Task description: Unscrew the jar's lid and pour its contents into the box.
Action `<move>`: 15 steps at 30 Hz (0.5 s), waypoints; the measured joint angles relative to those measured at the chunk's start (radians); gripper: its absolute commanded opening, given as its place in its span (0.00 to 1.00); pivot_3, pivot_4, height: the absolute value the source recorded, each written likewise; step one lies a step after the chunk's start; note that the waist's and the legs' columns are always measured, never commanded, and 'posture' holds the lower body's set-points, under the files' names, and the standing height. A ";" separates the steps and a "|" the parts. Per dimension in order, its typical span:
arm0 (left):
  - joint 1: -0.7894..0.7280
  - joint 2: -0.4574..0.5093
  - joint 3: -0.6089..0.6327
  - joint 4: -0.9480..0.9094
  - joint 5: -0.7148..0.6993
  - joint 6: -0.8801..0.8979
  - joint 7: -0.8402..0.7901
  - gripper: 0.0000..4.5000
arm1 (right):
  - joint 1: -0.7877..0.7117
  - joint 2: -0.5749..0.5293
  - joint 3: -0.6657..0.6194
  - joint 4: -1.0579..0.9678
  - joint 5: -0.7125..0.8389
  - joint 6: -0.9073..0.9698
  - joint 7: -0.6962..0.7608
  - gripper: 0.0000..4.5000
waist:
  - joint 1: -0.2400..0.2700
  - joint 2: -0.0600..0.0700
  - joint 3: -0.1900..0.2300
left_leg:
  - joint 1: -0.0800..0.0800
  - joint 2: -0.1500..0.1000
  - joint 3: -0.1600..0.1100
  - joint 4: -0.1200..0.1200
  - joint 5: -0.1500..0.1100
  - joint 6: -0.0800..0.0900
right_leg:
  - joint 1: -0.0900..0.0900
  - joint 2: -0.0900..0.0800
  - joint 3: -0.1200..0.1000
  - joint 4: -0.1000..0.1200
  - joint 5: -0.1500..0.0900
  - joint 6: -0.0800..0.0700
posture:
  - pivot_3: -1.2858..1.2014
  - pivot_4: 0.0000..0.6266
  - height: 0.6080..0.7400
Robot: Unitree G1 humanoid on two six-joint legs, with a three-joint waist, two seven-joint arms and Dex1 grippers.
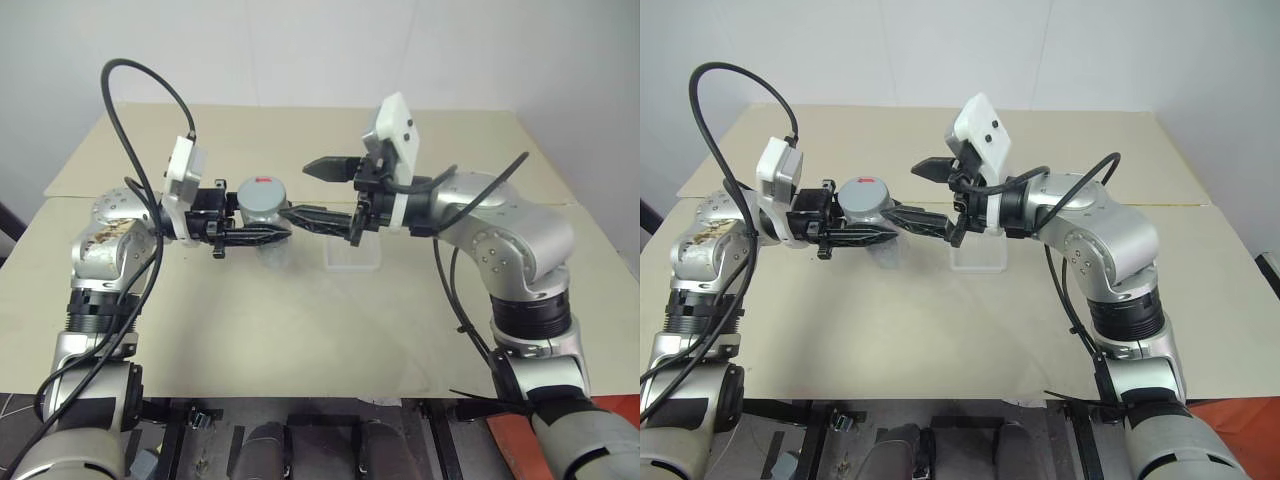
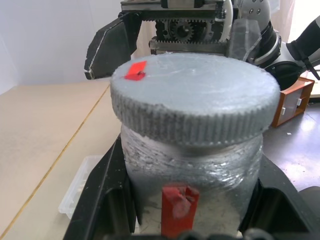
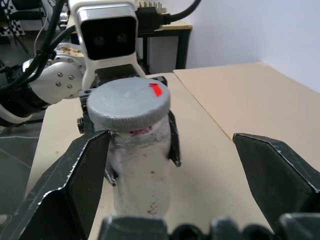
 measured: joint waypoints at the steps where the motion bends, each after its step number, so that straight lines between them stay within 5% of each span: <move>1: 0.000 0.000 0.000 -0.002 0.000 0.001 -0.002 0.45 | 0.001 -0.005 -0.004 0.000 0.001 0.000 0.003 0.99 | 0.000 0.000 0.000 | 0.000 0.000 0.000 0.000 0.000 0.000 | 0.000 0.000 0.000 0.000 0.000 0.000 | 0.52 0.24 1.00; 7: 0.000 0.001 0.000 -0.006 0.001 0.003 -0.009 0.45 | 0.036 -0.048 -0.023 -0.054 0.062 0.001 0.064 0.99 | 0.001 0.000 0.000 | 0.000 0.000 0.000 0.000 0.000 0.000 | 0.000 0.000 0.000 -0.001 0.000 0.000 | 0.52 0.24 1.00; 15: 0.000 -0.032 -0.006 -0.002 0.001 0.018 -0.003 0.45 | -0.031 0.037 0.020 -0.081 0.064 0.000 0.041 0.99 | -0.002 0.000 0.000 | 0.000 0.000 0.000 0.000 0.000 0.000 | 0.000 0.000 0.000 0.000 0.000 0.000 | 0.52 0.24 1.00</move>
